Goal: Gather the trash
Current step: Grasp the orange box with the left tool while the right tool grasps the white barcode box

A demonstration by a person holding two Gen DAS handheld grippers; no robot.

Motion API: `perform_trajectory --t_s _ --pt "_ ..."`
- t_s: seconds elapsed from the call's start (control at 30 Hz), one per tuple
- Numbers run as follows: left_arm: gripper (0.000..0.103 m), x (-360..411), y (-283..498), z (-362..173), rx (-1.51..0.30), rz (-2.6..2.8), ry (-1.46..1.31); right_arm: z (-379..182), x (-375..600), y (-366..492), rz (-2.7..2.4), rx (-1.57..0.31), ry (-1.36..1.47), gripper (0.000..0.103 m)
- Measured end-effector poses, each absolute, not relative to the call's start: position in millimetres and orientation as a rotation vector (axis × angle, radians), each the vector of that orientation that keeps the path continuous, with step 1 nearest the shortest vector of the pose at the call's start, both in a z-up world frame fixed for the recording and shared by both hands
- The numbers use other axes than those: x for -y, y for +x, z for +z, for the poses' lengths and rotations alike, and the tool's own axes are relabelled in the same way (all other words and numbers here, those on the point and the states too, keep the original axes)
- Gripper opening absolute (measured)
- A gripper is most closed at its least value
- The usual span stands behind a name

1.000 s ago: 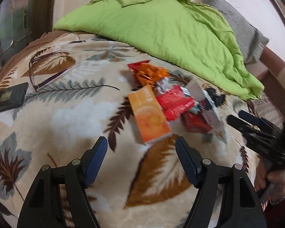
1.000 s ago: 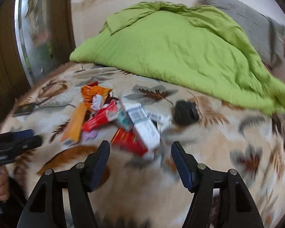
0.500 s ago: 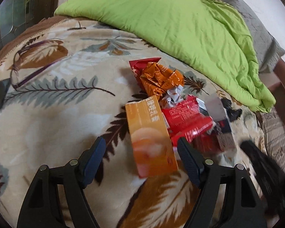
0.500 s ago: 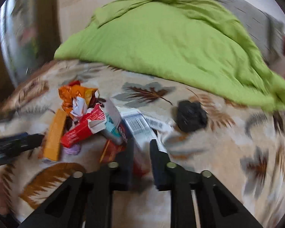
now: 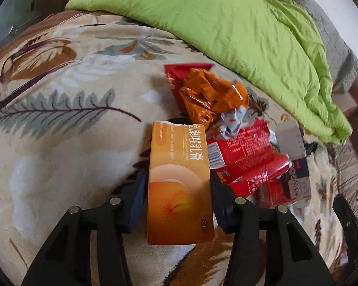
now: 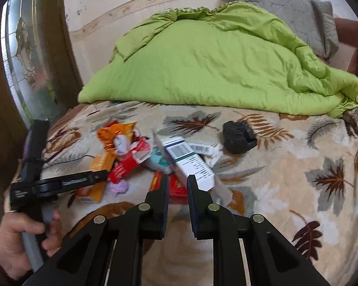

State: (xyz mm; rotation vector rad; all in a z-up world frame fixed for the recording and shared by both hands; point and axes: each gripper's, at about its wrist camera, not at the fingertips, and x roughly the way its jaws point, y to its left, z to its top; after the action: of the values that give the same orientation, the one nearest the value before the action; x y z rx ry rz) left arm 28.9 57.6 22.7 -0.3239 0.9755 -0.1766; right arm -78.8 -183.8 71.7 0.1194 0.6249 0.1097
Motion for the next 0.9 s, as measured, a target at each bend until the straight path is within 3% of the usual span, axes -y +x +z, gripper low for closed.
perform_trajectory --t_s 0.03,0.07,0.13,0.43,0.53,0.67,0.9 --pt "0.048 -58.6 28.4 23.6 -0.973 -0.174 -0.323 73.2 184.6 -75.9 0.106 -0.609 0.105 0.019" --pt "0.048 -59.5 28.0 24.0 -0.970 -0.169 -0.319 73.1 185.1 -72.9 0.103 -0.607 0.090 0.041" --pt "0.048 -62.5 26.4 26.3 -0.961 -0.163 -0.321 68.9 188.6 -60.8 0.101 -0.611 0.064 0.066" --pt "0.048 -64.5 15.2 40.7 -0.889 -0.142 -0.260 34.7 198.5 -3.7 0.179 -0.740 0.035 0.064" --pt "0.048 -61.6 12.9 44.5 -0.867 -0.140 -0.242 27.6 187.8 -0.7 0.183 -0.766 -0.014 0.045" --pt "0.048 -54.7 3.8 53.4 -0.808 -0.125 -0.183 31.7 180.1 -9.4 0.162 -0.740 -0.048 0.044" --pt "0.048 -43.8 -28.6 72.7 -0.699 -0.127 -0.087 58.2 204.3 -49.6 0.077 -0.656 0.136 0.044"
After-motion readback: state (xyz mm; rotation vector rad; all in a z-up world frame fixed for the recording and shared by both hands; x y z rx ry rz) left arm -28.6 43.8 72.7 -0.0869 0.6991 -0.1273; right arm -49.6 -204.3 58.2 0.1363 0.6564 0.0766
